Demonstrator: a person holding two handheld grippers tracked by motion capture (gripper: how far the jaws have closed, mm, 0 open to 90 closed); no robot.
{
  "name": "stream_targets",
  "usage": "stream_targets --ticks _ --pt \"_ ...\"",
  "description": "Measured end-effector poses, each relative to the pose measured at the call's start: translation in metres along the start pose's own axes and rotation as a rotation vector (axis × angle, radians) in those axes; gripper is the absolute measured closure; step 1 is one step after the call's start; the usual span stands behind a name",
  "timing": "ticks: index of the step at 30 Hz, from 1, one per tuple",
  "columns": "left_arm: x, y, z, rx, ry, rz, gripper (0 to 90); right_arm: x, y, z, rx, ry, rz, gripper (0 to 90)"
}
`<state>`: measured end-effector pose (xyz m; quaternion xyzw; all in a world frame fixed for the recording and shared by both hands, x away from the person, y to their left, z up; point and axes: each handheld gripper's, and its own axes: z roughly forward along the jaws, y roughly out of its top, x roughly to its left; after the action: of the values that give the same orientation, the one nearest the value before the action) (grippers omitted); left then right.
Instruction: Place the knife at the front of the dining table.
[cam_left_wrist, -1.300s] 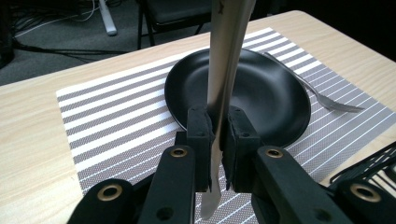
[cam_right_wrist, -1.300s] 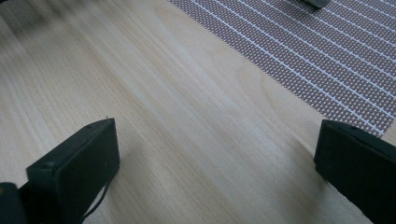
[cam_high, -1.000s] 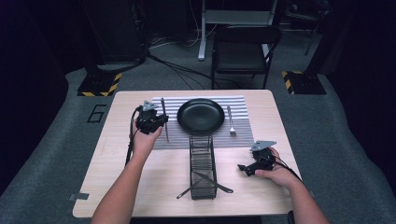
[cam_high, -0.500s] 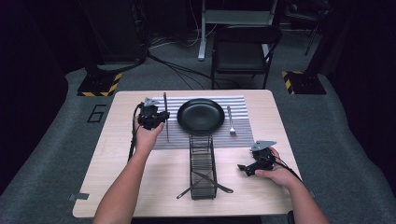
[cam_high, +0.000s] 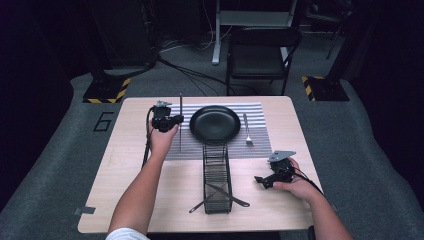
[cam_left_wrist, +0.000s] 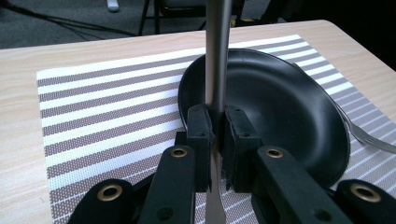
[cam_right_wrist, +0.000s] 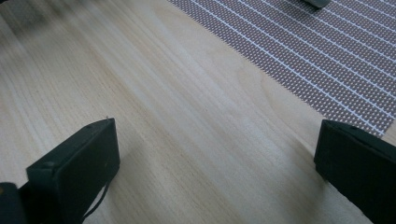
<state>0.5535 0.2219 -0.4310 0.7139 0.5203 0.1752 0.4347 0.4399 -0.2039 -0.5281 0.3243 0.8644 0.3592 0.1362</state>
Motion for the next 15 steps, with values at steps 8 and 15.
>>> stream_targets --ticks 8,15 --pt "0.010 -0.002 0.017 0.010 0.038 -0.069 82.4 0.000 0.000 0.000 0.000 0.001 -0.001 0.0" --pt "0.019 -0.007 0.028 0.007 0.074 -0.150 82.5 0.000 0.000 0.000 -0.001 0.000 -0.001 0.0"
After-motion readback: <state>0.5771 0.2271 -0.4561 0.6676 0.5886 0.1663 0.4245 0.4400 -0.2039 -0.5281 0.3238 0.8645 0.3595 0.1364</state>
